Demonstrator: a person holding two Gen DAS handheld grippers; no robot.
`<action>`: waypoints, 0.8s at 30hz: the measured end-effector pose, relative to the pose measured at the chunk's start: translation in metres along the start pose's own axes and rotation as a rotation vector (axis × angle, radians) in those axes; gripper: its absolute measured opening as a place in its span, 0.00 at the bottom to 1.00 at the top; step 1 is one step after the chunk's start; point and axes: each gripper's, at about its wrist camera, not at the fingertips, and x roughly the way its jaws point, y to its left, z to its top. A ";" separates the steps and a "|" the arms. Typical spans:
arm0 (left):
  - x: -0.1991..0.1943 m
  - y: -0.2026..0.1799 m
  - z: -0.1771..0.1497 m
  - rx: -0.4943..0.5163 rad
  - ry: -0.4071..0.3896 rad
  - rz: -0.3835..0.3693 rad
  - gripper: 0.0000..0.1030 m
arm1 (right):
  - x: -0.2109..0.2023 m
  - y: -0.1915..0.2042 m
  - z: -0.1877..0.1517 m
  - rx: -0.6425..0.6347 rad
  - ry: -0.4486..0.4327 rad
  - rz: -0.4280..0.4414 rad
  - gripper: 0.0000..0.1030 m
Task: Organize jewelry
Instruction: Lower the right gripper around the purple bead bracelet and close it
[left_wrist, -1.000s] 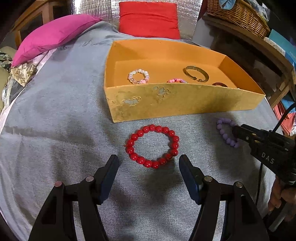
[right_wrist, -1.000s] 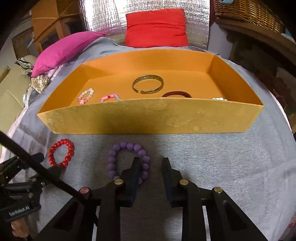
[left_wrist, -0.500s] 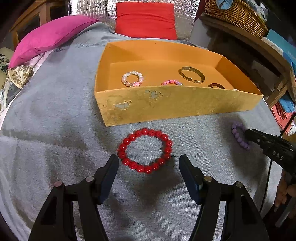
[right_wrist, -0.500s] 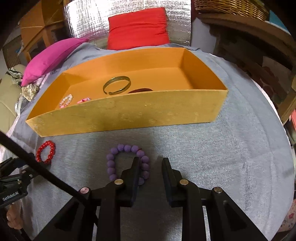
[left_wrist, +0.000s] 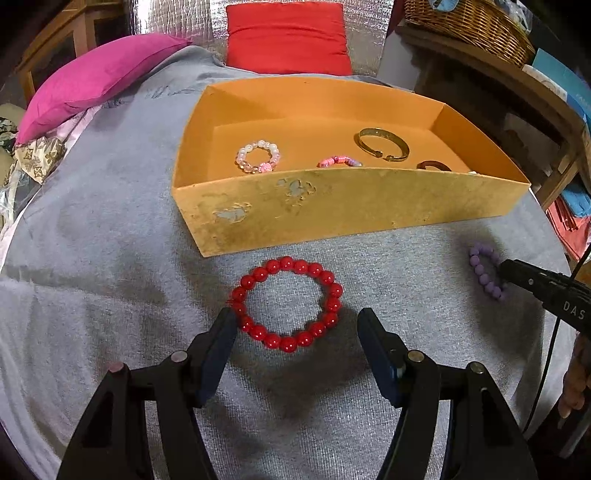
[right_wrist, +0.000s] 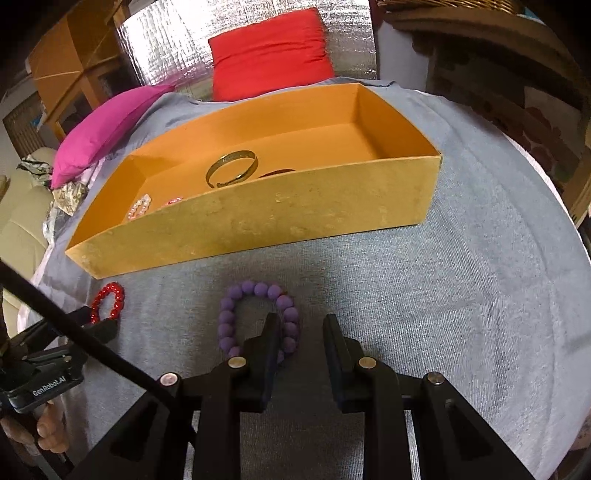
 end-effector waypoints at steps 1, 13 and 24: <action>0.000 0.000 0.000 -0.002 0.000 0.002 0.66 | 0.000 -0.001 0.000 0.003 -0.001 0.002 0.26; 0.001 -0.004 0.001 0.013 -0.001 0.016 0.66 | -0.010 -0.009 0.003 0.052 -0.009 0.079 0.28; 0.004 -0.005 0.002 0.016 0.004 0.019 0.66 | -0.013 -0.020 0.003 0.086 -0.023 0.052 0.55</action>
